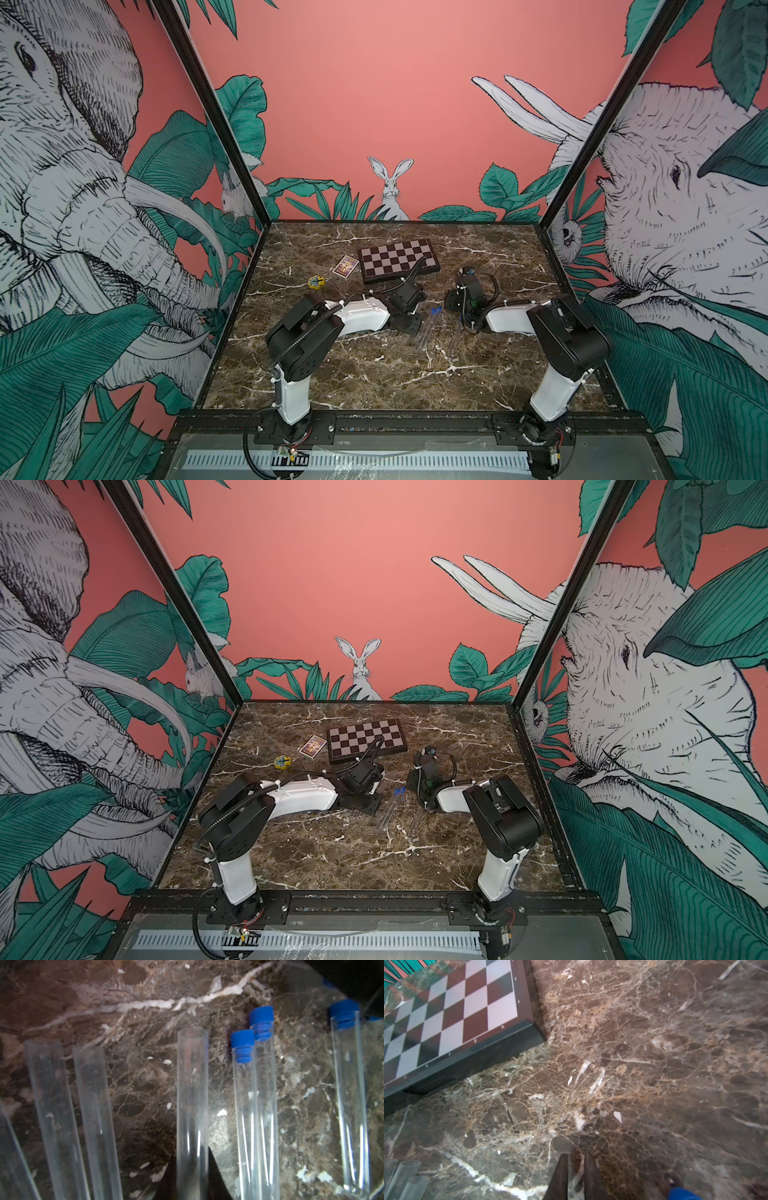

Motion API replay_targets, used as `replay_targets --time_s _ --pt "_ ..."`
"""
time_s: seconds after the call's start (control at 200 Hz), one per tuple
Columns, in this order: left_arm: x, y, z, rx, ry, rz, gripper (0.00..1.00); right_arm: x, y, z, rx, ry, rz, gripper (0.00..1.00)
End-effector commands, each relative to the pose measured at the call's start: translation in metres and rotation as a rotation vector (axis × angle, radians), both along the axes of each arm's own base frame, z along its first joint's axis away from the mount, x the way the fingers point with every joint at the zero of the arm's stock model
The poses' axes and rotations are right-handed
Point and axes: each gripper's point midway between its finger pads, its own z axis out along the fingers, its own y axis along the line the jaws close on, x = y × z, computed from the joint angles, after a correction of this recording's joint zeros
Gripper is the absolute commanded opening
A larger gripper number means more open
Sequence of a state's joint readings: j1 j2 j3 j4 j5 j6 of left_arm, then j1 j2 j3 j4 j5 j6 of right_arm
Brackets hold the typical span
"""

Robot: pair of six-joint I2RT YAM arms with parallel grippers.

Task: Remove stoppers from test tubes
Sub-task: Place the test tube at the center of the board.

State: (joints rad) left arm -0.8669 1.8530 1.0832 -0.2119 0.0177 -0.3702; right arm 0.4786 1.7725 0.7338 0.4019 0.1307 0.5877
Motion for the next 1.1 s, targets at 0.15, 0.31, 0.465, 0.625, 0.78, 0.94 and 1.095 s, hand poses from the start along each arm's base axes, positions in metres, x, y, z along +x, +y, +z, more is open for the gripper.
replay_targets --time_s 0.15,0.31,0.465,0.625,0.78,0.94,1.095 --pt "0.003 0.001 0.008 -0.013 0.002 0.013 0.0 0.008 -0.001 0.001 -0.064 -0.053 -0.018 0.07" --pt "0.002 0.001 0.007 -0.012 0.008 0.011 0.0 0.006 -0.001 -0.005 -0.07 -0.038 -0.014 0.16" --pt "0.002 0.002 0.007 -0.011 0.008 0.011 0.0 0.007 0.002 -0.004 -0.066 -0.035 -0.009 0.23" --pt "0.002 0.002 0.007 -0.011 0.007 0.012 0.0 0.008 0.004 0.0 -0.056 -0.039 -0.007 0.27" --pt "0.001 0.003 0.001 -0.004 0.02 0.018 0.0 0.012 0.008 0.023 -0.024 -0.085 -0.001 0.32" --pt "0.0 0.009 -0.009 0.028 0.037 0.038 0.0 0.016 0.011 0.08 0.012 -0.165 0.013 0.35" --pt "0.002 0.012 -0.018 0.049 0.041 0.055 0.07 0.005 0.003 0.138 0.049 -0.261 0.0 0.36"
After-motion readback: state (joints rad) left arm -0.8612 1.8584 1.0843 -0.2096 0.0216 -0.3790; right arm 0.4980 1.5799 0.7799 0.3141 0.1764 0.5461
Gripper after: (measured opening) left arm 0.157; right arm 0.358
